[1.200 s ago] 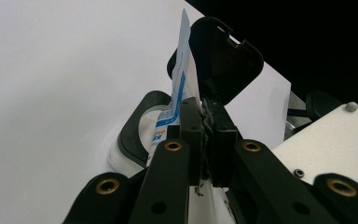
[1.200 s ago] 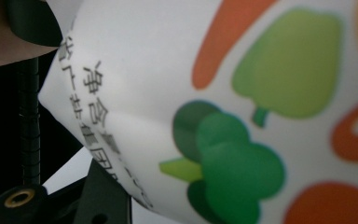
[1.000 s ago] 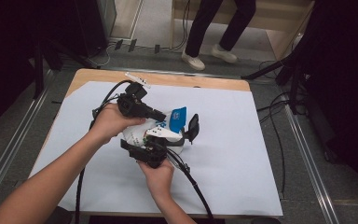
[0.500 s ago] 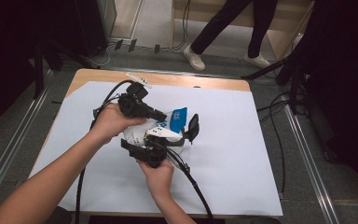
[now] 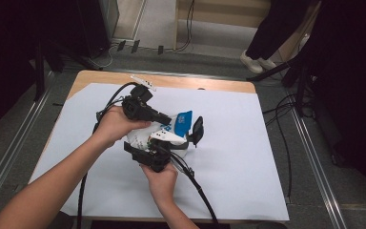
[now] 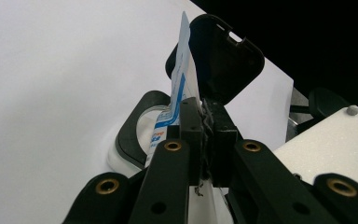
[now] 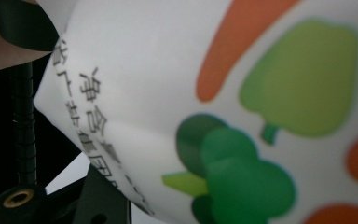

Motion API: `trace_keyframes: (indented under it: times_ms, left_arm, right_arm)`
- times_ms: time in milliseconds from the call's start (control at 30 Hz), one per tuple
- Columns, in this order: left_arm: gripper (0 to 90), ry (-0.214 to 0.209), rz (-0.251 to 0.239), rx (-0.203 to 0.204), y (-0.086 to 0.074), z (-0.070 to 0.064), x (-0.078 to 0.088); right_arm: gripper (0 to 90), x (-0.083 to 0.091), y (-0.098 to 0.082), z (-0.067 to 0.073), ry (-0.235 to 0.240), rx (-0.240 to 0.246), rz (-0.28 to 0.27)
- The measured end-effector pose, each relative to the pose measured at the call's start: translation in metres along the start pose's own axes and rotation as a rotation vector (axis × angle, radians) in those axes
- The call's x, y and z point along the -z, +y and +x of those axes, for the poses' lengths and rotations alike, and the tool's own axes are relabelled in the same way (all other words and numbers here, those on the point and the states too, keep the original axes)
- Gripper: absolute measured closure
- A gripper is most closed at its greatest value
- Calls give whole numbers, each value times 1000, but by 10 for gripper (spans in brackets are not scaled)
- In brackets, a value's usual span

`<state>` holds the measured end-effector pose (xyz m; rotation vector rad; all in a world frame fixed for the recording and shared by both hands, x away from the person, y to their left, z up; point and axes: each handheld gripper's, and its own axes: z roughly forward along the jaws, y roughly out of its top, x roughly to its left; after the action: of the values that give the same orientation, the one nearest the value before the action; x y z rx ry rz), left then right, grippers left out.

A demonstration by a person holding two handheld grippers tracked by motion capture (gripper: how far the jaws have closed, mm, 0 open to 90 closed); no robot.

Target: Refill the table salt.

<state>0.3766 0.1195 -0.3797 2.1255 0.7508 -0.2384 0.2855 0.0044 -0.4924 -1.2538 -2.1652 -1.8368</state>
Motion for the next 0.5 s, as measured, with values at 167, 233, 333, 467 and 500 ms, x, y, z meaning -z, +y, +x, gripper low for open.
trace_keyframes:
  times_ms: [167,233,333,467,500]
  left_arm:
    - [882,6,8,-1,1,0,0]
    - [882,8,11,-5,1,-1,0]
    - [883,11,12,-5,1,-1,0]
    - [883,12,13,-5,1,-1,0]
    - [883,12,11,-4,1,-1,-1]
  right_arm:
    - [533,-1,0,0,5,-10,-4]
    - [532,0,0,0,7,-12,-6]
    - [531,-1,0,0,8,-12,-7]
    - [529,-1,0,0,7,-18,-8]
    - [529,-1,0,0,7,-20,-6]
